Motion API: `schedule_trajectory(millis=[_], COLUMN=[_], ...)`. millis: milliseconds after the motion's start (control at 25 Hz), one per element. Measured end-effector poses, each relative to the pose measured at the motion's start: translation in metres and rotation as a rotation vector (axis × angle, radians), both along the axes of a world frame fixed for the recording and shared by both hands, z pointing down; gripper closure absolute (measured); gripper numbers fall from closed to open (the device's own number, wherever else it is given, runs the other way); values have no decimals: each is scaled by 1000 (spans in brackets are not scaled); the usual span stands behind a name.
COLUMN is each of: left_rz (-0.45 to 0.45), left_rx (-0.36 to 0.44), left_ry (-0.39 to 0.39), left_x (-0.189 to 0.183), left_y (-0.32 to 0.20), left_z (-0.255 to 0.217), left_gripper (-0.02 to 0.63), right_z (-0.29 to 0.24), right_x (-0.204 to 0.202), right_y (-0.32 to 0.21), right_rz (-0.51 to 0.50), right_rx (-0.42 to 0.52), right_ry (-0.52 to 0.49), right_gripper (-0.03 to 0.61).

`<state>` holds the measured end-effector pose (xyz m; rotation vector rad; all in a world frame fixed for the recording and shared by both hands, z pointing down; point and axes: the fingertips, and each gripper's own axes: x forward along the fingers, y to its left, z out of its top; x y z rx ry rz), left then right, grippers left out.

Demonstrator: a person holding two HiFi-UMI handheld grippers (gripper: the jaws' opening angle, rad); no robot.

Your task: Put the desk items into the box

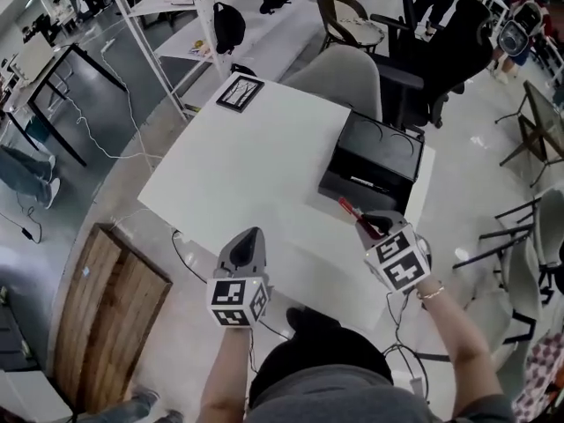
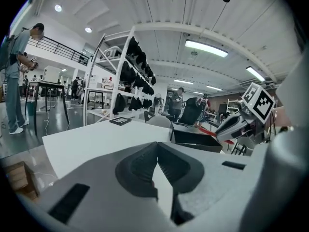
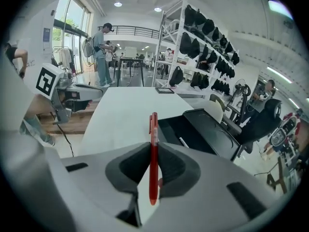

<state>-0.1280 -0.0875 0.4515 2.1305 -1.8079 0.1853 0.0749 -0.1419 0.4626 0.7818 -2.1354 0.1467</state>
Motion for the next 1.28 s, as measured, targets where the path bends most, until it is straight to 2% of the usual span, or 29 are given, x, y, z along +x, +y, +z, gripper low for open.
schedule_trajectory(millis=[400, 600, 880, 1080, 1280], left_rz=[165, 219, 225, 215, 201], left_rx=[7, 26, 19, 4, -13], left_ry=[-12, -22, -20, -18, -14], left_x=[50, 68, 70, 65, 62], left_y=[-38, -56, -66, -72, -77], left_z=[-5, -12, -7, -1, 5], left_gripper=[607, 607, 607, 607, 607], right_z=[-6, -7, -7, 0, 16], right_x=[44, 60, 59, 52, 44], right_y=[-18, -36, -61, -78, -86], right_rz=[65, 64, 8, -50, -112], right_rx=[22, 79, 92, 106, 79], right_ry=[36, 85, 113, 169, 191], right_gripper=[526, 526, 526, 526, 526])
